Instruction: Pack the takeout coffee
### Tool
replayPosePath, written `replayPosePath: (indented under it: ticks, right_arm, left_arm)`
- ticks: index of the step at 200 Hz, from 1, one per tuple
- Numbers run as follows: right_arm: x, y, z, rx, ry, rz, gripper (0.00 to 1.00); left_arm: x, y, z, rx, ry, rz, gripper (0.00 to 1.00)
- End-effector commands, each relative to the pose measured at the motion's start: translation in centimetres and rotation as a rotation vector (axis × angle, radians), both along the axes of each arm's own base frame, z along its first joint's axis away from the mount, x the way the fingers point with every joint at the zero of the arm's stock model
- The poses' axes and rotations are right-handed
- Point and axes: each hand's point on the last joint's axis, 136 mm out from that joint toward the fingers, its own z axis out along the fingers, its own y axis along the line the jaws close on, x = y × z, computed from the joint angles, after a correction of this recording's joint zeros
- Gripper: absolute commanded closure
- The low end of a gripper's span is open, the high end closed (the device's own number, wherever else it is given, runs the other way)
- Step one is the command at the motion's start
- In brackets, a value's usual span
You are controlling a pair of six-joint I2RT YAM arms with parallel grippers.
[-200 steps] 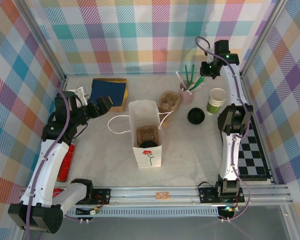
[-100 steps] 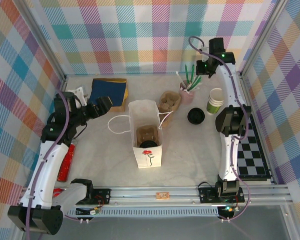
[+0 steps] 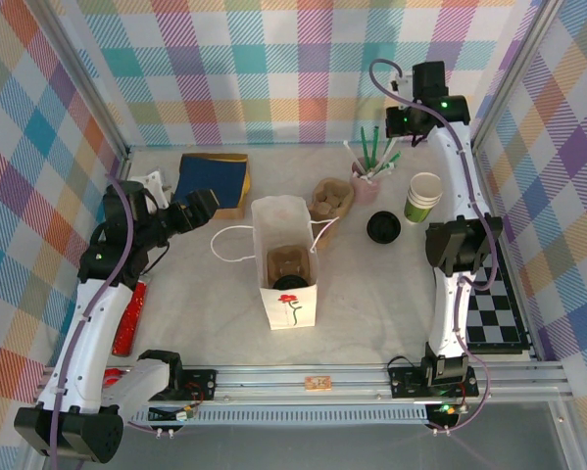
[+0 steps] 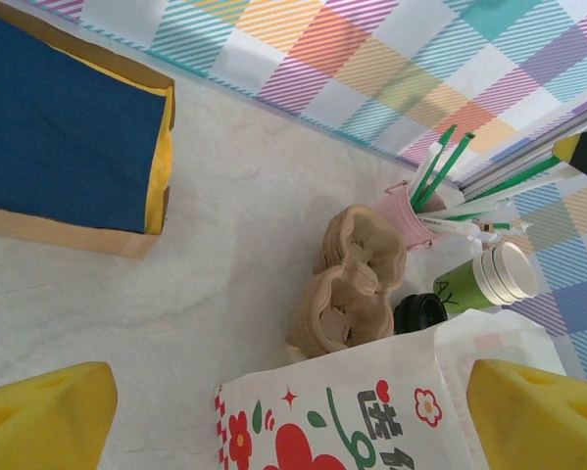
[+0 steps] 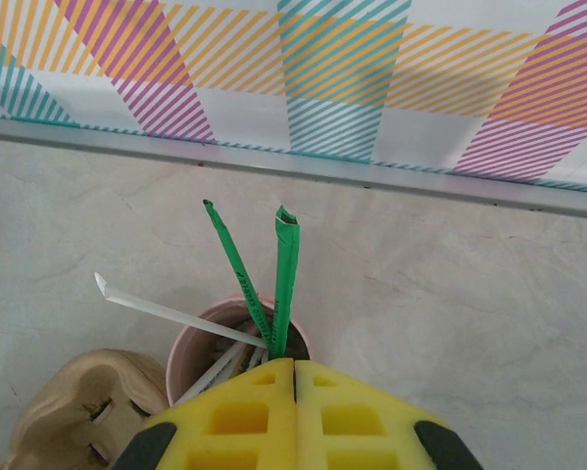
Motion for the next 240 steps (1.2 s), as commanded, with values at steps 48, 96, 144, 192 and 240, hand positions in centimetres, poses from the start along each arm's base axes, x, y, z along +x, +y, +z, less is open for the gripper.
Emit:
replayPosePath:
  ticks: [48,96,144,192,240]
  right_arm:
    - [-0.4,-0.1,-1.9,-0.044,0.031,0.014,1.0]
    - [-1.1,-0.4,-3.2,-0.057,0.076,-0.008,0.97]
    - [-2.4,-1.3,-3.7,-0.071,0.113,-0.062,0.78]
    - [-2.6,-1.4,-4.0,-0.069,0.124,-0.065,0.8]
    - [-2.1,-1.7,-2.7,-0.077,0.104,-0.084,0.75]
  left_arm:
    - [-1.0,0.7,0.4,0.022,-0.026,0.014,0.08]
    - [-0.9,0.7,0.2,0.023,-0.021,0.013,0.08]
    - [-1.0,0.6,0.0,0.019,-0.02,0.009,0.08]
    - [-1.2,0.6,0.1,0.02,-0.02,0.009,0.08]
    - [-1.2,0.7,0.3,0.025,-0.022,0.016,0.08]
